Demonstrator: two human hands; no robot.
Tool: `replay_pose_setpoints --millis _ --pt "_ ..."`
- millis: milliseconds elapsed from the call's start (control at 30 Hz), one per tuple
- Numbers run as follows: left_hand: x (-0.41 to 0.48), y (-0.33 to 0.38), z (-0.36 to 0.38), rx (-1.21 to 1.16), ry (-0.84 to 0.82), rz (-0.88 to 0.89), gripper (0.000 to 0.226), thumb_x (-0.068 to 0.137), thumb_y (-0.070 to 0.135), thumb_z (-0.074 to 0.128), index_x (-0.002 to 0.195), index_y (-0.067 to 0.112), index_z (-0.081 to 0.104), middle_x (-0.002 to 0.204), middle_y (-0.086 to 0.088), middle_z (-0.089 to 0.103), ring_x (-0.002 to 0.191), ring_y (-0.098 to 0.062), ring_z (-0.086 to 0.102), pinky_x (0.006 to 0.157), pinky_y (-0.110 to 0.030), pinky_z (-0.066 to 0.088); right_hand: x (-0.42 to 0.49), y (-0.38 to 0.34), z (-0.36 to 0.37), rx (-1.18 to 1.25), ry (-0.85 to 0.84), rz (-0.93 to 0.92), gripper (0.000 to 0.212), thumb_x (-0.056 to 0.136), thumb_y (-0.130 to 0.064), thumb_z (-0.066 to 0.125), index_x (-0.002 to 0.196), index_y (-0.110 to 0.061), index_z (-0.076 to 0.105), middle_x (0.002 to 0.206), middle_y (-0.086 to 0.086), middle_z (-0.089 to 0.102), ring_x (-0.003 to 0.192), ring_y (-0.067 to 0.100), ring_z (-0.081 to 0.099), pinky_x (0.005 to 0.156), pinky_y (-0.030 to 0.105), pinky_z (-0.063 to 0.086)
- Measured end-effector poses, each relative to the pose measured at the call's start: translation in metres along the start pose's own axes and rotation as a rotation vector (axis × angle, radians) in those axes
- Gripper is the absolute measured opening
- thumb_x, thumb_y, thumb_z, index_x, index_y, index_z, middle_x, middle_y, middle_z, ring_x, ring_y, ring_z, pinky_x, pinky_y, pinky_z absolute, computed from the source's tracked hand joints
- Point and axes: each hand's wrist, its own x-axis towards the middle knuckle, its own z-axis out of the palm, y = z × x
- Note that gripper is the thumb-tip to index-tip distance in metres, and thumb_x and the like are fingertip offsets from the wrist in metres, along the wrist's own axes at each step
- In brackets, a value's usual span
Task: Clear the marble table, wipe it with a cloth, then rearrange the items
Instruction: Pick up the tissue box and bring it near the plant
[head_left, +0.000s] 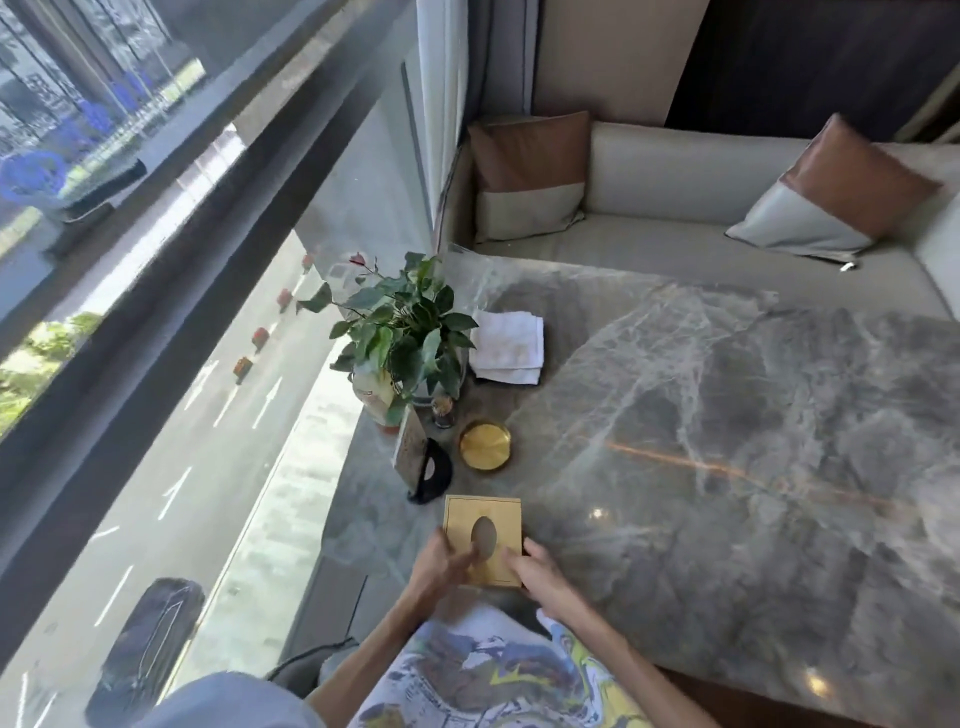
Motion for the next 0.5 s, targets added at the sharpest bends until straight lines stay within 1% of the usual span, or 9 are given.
replay_pose_setpoints --millis 67,133,167,233,300,400,433,467,500 --pt "0.005 -0.004 -0.009 -0.011 0.014 0.015 0.044 0.081 0.033 0.071 0.109 0.008 0.048 0.093 -0.004 0.062 0.069 -0.008 0.058 0.052 -0.022 0.049 0.006 -0.002 0.006 -0.038 -0.003 -0.001 0.031 0.098 -0.026 0.053 0.129 -0.021 0.052 0.113 -0.002 0.060 0.087 0.004 0.055 0.060 0.013 0.039" --pt "0.012 -0.006 -0.015 0.006 0.014 0.017 0.049 0.078 0.036 0.073 0.111 0.008 0.049 0.100 -0.008 0.064 0.075 -0.013 0.062 0.058 -0.032 0.053 0.013 -0.002 0.011 -0.069 -0.001 -0.016 0.037 0.098 -0.028 0.054 0.132 -0.015 0.051 0.116 -0.001 0.061 0.083 0.000 0.054 0.059 0.012 0.040" --pt "0.013 -0.004 -0.016 0.018 0.005 0.021 0.050 0.079 0.036 0.073 0.112 0.007 0.049 0.101 -0.008 0.063 0.076 -0.014 0.061 0.056 -0.033 0.052 0.017 -0.002 0.012 -0.080 0.011 -0.023 0.039 0.098 -0.028 0.054 0.134 -0.013 0.051 0.119 0.000 0.062 0.085 0.001 0.056 0.059 0.011 0.041" --pt "0.014 0.001 -0.020 0.053 0.001 0.019 0.049 0.081 0.037 0.070 0.114 0.007 0.048 0.102 -0.006 0.059 0.078 -0.015 0.057 0.054 -0.025 0.044 0.024 0.000 0.013 -0.079 0.016 -0.014 0.041 0.097 -0.027 0.055 0.135 -0.011 0.051 0.120 0.002 0.063 0.089 0.004 0.058 0.058 0.009 0.043" --pt "0.017 0.004 -0.020 0.069 0.000 0.021 0.051 0.082 0.038 0.068 0.116 0.007 0.048 0.104 -0.006 0.058 0.087 -0.019 0.057 0.062 -0.027 0.045 0.024 -0.005 0.013 -0.088 0.021 -0.024 0.039 0.097 -0.026 0.055 0.134 -0.011 0.052 0.113 0.000 0.063 0.087 0.005 0.059 0.055 0.009 0.042" --pt "0.021 0.007 -0.020 0.074 -0.017 0.028 0.055 0.081 0.039 0.068 0.120 0.007 0.046 0.109 -0.007 0.057 0.097 -0.024 0.058 0.078 -0.035 0.051 0.026 -0.008 0.011 -0.085 0.015 -0.014 0.039 0.098 -0.026 0.054 0.134 -0.012 0.049 0.113 -0.002 0.058 0.097 0.011 0.056 0.061 0.015 0.043" --pt "0.021 0.007 -0.022 0.077 -0.022 0.021 0.055 0.081 0.038 0.069 0.120 0.007 0.046 0.110 -0.007 0.057 0.097 -0.024 0.058 0.080 -0.036 0.050 0.024 -0.010 0.012 -0.096 0.021 -0.013 0.036 0.098 -0.027 0.053 0.131 -0.011 0.049 0.113 -0.003 0.056 0.099 0.012 0.054 0.066 0.018 0.044" --pt "0.024 0.006 -0.022 0.086 -0.020 0.020 0.054 0.080 0.037 0.069 0.120 0.007 0.047 0.110 -0.007 0.058 0.096 -0.023 0.057 0.079 -0.036 0.050 0.024 -0.010 0.012 -0.113 0.024 -0.009 0.036 0.099 -0.027 0.053 0.130 -0.009 0.049 0.113 -0.003 0.054 0.100 0.012 0.053 0.072 0.020 0.043" --pt "0.025 0.005 -0.024 0.093 -0.018 0.020 0.053 0.079 0.035 0.070 0.118 0.007 0.048 0.110 -0.008 0.059 0.094 -0.023 0.057 0.076 -0.035 0.049 0.025 -0.009 0.011 -0.135 0.027 -0.011 0.035 0.099 -0.027 0.052 0.128 -0.009 0.050 0.112 -0.003 0.054 0.099 0.012 0.052 0.074 0.020 0.042"
